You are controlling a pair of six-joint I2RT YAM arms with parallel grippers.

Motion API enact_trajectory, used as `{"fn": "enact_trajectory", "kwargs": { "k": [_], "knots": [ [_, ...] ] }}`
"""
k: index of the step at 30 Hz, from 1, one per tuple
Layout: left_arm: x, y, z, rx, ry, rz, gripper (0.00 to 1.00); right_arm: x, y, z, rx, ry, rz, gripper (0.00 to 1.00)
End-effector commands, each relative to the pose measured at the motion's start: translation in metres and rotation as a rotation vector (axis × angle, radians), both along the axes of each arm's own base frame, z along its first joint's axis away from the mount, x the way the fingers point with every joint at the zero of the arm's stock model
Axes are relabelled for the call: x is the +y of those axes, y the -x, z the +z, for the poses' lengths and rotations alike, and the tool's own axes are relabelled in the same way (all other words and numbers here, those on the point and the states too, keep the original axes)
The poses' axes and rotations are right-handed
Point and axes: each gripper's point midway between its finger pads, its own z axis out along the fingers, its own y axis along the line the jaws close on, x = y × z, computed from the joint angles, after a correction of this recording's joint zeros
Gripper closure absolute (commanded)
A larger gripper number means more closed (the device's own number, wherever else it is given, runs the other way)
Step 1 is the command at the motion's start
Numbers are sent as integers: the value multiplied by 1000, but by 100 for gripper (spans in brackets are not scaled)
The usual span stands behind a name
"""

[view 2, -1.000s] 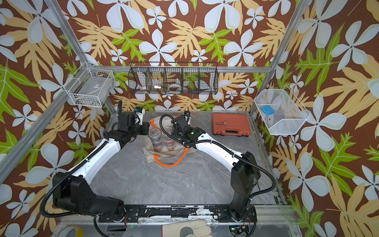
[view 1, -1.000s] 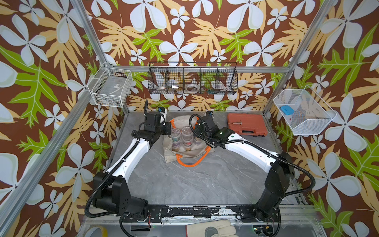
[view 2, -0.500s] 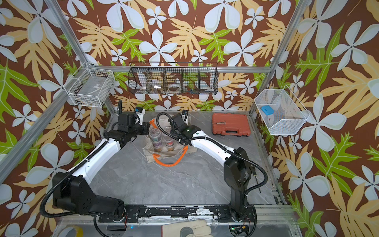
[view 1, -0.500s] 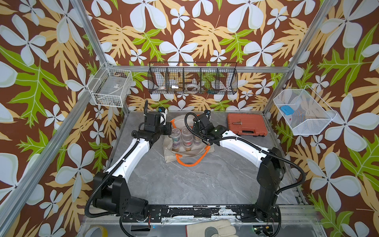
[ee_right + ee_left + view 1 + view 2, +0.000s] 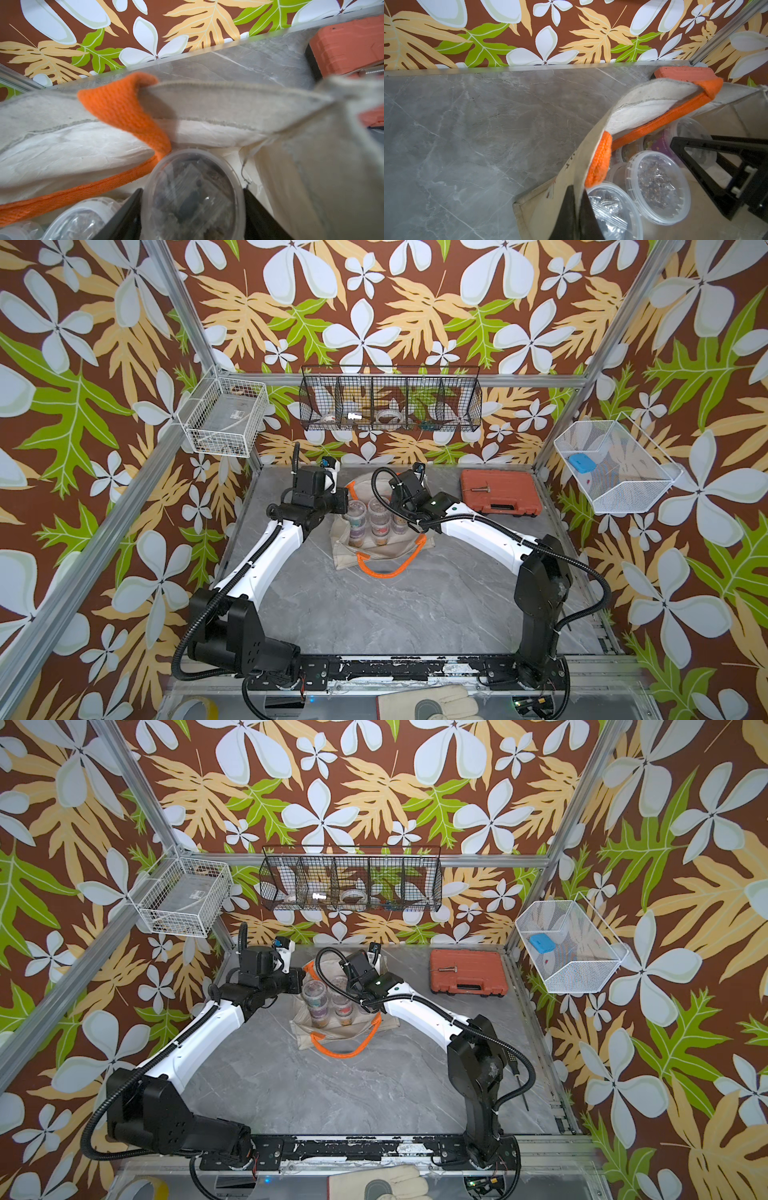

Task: Take out the seed jars from the canvas bag
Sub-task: Pick up the seed jar from the canvas bag.

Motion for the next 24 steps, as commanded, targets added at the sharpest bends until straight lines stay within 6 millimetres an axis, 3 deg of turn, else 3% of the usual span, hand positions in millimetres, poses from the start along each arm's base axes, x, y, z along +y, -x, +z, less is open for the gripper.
{"fn": "enact_trajectory", "kwargs": {
  "k": [1, 6, 11, 16, 20, 24],
  "knots": [
    [-4, -1, 4, -12, 21, -12, 100, -4, 0, -3, 6, 27, -12, 34],
    [-2, -2, 2, -7, 17, -3, 100, 1, 6, 17, -16, 12, 38, 38],
    [0, -3, -2, 6, 9, 11, 100, 17, 28, 63, -88, 29, 115, 38],
    [0, -5, -3, 9, 8, 16, 100, 24, 55, 96, -121, -18, 183, 38],
    [1, -5, -4, 12, 7, 21, 100, 11, 83, 117, -147, -47, 209, 38],
    [1, -5, -6, 16, 4, 22, 100, -20, 110, 128, -170, -87, 195, 38]
  ]
}}
